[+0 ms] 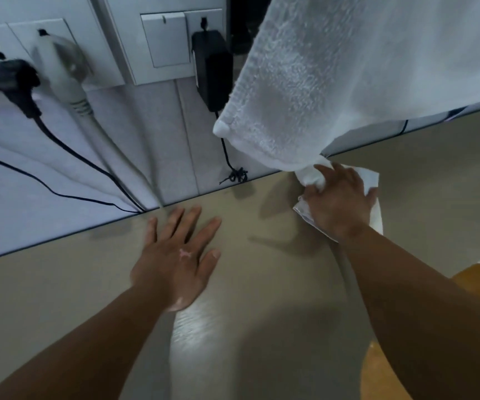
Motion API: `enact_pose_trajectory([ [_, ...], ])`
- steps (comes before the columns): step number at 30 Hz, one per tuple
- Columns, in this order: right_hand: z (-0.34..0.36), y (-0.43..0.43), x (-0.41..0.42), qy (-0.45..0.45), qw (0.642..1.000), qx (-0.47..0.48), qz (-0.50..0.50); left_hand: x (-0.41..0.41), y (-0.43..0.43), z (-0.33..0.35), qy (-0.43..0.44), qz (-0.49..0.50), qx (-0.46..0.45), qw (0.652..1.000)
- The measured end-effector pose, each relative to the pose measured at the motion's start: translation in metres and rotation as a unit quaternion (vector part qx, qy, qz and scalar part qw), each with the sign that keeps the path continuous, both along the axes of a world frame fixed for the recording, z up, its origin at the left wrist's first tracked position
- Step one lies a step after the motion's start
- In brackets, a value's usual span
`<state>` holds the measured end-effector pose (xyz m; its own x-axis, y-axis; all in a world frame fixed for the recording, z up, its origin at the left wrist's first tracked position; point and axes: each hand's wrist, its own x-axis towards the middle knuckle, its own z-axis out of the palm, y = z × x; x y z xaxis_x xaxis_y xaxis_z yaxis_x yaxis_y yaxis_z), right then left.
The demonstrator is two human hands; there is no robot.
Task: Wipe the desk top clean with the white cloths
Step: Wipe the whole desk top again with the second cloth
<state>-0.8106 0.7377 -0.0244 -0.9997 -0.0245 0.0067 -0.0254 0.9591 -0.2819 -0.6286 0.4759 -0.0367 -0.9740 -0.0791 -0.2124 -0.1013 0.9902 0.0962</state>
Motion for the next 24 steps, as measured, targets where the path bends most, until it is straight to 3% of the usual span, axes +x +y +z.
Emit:
enact_pose_trajectory([
  [4, -0.003, -0.023, 0.037, -0.020, 1.000, 0.009, -0.002, -0.001, 0.002, 0.001, 0.009, 0.006, 0.002, 1.000],
  [11, -0.011, -0.013, 0.170, 0.040, 0.972, 0.001, 0.233, -0.007, 0.001, -0.002, -0.007, 0.000, -0.021, 1.000],
  [15, -0.012, 0.025, 0.175, 0.043, 0.946, 0.003, 0.320, -0.011, 0.006, 0.000, -0.045, 0.024, -0.013, 0.999],
  [18, -0.010, 0.052, 0.141, 0.029, 0.956, 0.013, 0.292, -0.015, 0.032, 0.005, -0.067, 0.069, 0.012, 0.995],
  [24, -0.010, 0.102, 0.069, 0.025, 0.996, -0.013, 0.081, -0.016, 0.086, 0.002, -0.022, 0.069, 0.037, 0.997],
])
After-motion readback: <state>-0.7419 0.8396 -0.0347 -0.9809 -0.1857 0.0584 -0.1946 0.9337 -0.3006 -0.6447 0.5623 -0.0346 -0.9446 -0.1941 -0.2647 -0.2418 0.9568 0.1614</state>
